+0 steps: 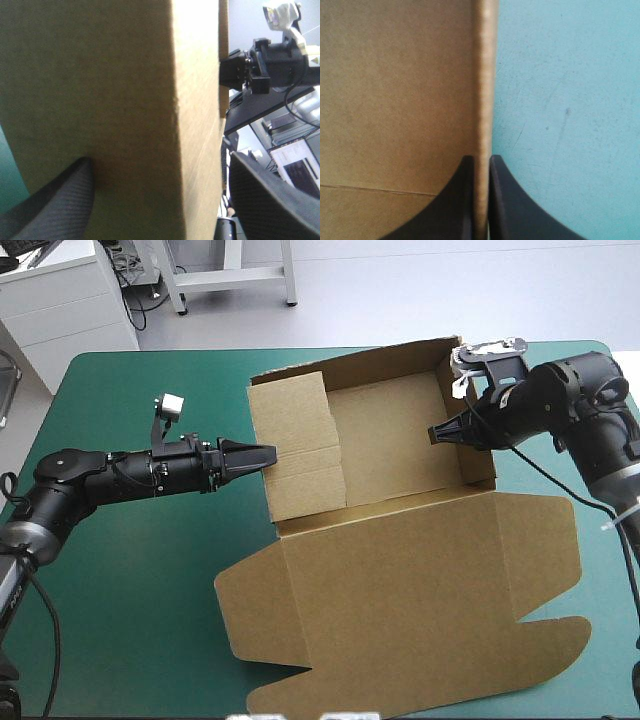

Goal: Fold the box

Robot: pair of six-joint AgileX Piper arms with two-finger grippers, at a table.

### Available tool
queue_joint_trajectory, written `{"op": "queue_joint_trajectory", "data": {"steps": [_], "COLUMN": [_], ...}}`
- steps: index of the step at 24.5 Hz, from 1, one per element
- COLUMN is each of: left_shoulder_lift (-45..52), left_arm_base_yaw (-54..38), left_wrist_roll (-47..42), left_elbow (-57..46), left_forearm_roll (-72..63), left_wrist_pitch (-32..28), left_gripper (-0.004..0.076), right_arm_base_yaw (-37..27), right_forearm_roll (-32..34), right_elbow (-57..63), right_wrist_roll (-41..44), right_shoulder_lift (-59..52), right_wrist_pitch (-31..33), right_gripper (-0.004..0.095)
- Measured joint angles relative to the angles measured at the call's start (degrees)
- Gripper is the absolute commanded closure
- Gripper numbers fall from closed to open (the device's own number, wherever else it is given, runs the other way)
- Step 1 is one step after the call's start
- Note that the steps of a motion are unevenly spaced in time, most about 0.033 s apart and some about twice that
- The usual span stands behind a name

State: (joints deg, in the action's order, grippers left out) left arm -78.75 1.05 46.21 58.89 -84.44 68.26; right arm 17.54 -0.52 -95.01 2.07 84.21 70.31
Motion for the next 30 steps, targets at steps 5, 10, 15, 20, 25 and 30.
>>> {"op": "queue_joint_trajectory", "data": {"steps": [5, 10, 15, 20, 25, 30], "left_shoulder_lift": [0.0, 3.1, 4.8, 4.8, 4.8, 4.8], "left_arm_base_yaw": [0.3, 7.2, 13.3, 19.0, 23.4, 26.0], "left_wrist_roll": [-10.2, -27.2, -37.8, -46.2, -54.8, -60.4], "left_elbow": [7.3, 12.6, 12.7, 12.7, 12.7, 12.7], "left_forearm_roll": [11.6, 30.2, 40.4, 49.8, 61.3, 68.4], "left_wrist_pitch": [0.4, -8.5, -15.4, -20.1, -22.4, -23.3], "left_gripper": [0.0206, 0.0223, 0.0232, 0.0232, 0.0232, 0.0251], "right_arm_base_yaw": [0.6, 6.4, 8.6, 11.6, 17.1, 19.4], "right_forearm_roll": [-0.4, 5.3, 6.7, 11.4, 18.3, 20.8], "right_elbow": [0.0, 0.0, 0.0, 0.0, -0.3, -3.6], "right_wrist_roll": [1.8, 7.4, 10.4, 13.5, 18.5, 20.2], "right_shoulder_lift": [0.1, 0.1, 0.1, 0.1, -0.6, -0.7], "right_wrist_pitch": [0.3, 0.0, -0.1, 0.3, 0.5, 1.1], "right_gripper": [0.093, 0.093, 0.093, 0.093, 0.093, 0.093]}}
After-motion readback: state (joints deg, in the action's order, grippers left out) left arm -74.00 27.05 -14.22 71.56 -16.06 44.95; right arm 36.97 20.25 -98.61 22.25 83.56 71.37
